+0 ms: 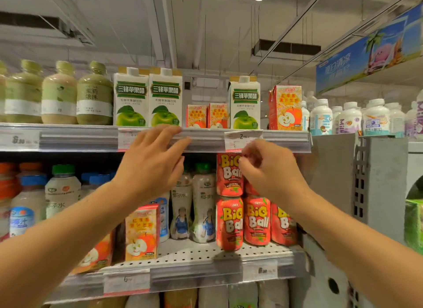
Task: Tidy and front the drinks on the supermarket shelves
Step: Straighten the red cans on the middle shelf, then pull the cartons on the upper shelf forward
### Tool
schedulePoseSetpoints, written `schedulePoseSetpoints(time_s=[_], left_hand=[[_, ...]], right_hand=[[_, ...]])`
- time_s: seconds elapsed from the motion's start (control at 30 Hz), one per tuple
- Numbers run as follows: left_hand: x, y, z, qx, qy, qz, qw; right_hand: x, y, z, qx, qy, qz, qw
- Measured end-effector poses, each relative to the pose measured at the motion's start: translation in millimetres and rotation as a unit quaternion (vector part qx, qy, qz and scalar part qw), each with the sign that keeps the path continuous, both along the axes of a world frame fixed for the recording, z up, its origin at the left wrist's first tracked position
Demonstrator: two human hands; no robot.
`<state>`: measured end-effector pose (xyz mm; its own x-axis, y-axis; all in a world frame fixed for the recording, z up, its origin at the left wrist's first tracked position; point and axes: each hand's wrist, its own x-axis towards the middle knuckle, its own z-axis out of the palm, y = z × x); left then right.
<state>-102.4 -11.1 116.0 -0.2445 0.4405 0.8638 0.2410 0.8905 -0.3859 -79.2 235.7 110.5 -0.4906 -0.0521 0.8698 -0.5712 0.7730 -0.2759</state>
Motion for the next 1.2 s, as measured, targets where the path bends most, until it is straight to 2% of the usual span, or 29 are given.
schedulePoseSetpoints(time_s=[0.1, 0.3, 0.43, 0.57, 0.7, 0.87, 1.07, 1.2], left_hand=[[-3.6, -19.6, 9.4, 0.017, -0.027, 0.054, 0.998], [-4.6, -25.8, 26.5, 0.033, -0.043, 0.065, 0.996], [-9.5, -26.3, 23.7, 0.059, -0.042, 0.037, 0.997], [-14.8, -23.0, 19.5, 0.089, -0.031, 0.017, 0.995], [-18.5, -23.1, 18.5, 0.097, -0.035, 0.007, 0.995], [-20.0, -23.0, 18.8, 0.104, -0.046, 0.006, 0.994], [-19.9, -22.7, 18.1, 0.107, -0.051, 0.01, 0.993], [-19.2, -23.2, 17.8, 0.109, -0.05, 0.004, 0.993]], right_hand=[[-11.2, -9.8, 54.9, 0.004, 0.067, -0.024, 0.997], [-56.8, -20.9, 102.1, -0.074, -0.001, -0.14, 0.987], [-69.7, -18.9, 102.0, -0.131, -0.063, -0.119, 0.982], [-75.1, -18.4, 101.9, -0.112, -0.093, -0.131, 0.981], [-78.6, -16.2, 103.2, -0.113, -0.084, -0.142, 0.98], [-77.1, -18.4, 112.2, -0.155, -0.088, -0.101, 0.979], [-74.5, -52.8, 117.9, -0.116, -0.079, -0.046, 0.989], [-78.8, -76.5, 113.0, -0.123, -0.069, -0.031, 0.99]])
